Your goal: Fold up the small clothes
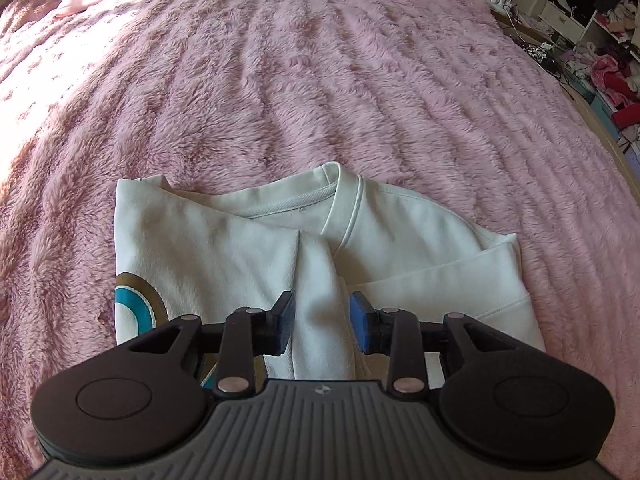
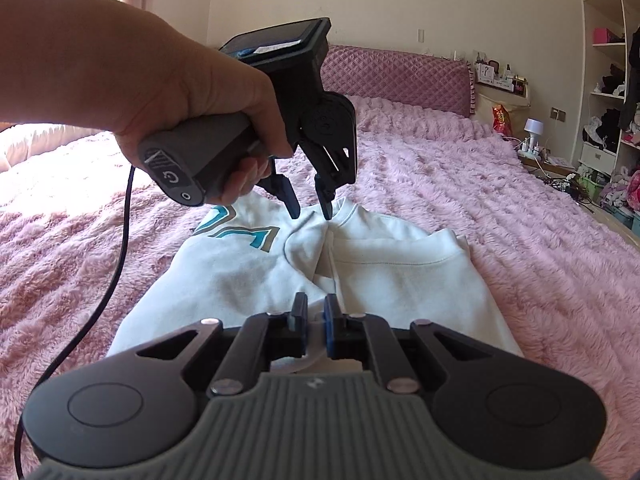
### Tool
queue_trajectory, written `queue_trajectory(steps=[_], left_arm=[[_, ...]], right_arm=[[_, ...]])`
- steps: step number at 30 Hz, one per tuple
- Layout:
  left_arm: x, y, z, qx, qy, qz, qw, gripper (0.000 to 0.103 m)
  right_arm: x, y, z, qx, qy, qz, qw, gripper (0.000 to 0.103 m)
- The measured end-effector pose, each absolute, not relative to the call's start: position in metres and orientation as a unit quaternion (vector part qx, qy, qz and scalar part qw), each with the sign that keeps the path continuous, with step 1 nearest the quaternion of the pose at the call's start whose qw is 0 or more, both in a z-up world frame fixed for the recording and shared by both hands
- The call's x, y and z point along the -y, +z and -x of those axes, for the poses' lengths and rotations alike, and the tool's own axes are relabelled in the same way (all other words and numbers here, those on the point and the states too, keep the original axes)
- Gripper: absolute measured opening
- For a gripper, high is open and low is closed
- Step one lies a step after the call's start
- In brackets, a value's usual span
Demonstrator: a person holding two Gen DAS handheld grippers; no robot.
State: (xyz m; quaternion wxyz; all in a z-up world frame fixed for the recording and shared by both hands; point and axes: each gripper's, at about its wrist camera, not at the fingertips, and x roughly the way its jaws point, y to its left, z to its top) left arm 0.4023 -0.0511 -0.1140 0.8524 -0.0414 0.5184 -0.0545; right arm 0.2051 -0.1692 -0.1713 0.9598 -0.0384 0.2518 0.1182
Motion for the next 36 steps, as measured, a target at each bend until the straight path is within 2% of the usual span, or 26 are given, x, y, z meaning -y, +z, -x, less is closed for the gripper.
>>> queue_trajectory(steps=[3, 6, 8, 9, 10, 11, 14, 17, 29, 36], left_arm=[[0.061, -0.126, -0.403, -0.529, -0.053, 0.033, 0.847, 0.043], [0.070, -0.134, -0.406, -0.540, -0.049, 0.019, 0.840, 0.054], [0.076, -0.138, -0.408, -0.540, -0.046, 0.004, 0.840, 0.055], [0.079, -0.139, -0.408, -0.539, -0.047, -0.008, 0.841, 0.052], [0.081, -0.140, -0.408, -0.538, -0.046, -0.020, 0.841, 0.036], [0.084, -0.140, -0.408, -0.536, -0.042, -0.041, 0.842, 0.025], [0.084, -0.140, -0.408, -0.533, -0.045, -0.054, 0.843, 0.011], [0.082, -0.133, -0.406, -0.523, -0.043, -0.047, 0.850, 0.008], [0.092, -0.074, -0.402, -0.462, -0.092, 0.073, 0.879, 0.007], [0.128, -0.084, -0.404, -0.454, -0.123, 0.114, 0.875, 0.007]], right_arm=[[0.171, -0.172, -0.205, -0.253, 0.119, 0.037, 0.959, 0.003], [0.171, -0.173, -0.207, -0.255, 0.120, 0.037, 0.959, 0.003], [0.171, -0.173, -0.207, -0.256, 0.119, 0.036, 0.959, 0.003], [0.170, -0.174, -0.207, -0.257, 0.119, 0.035, 0.958, 0.003], [0.171, -0.174, -0.208, -0.258, 0.119, 0.033, 0.958, 0.003], [0.171, -0.174, -0.208, -0.258, 0.118, 0.032, 0.958, 0.003], [0.173, -0.175, -0.210, -0.260, 0.118, 0.027, 0.958, 0.003], [0.174, -0.175, -0.210, -0.260, 0.117, 0.022, 0.958, 0.003], [0.212, -0.146, -0.193, -0.200, 0.062, -0.013, 0.978, 0.000], [0.262, -0.147, -0.186, -0.196, 0.010, -0.010, 0.981, 0.000]])
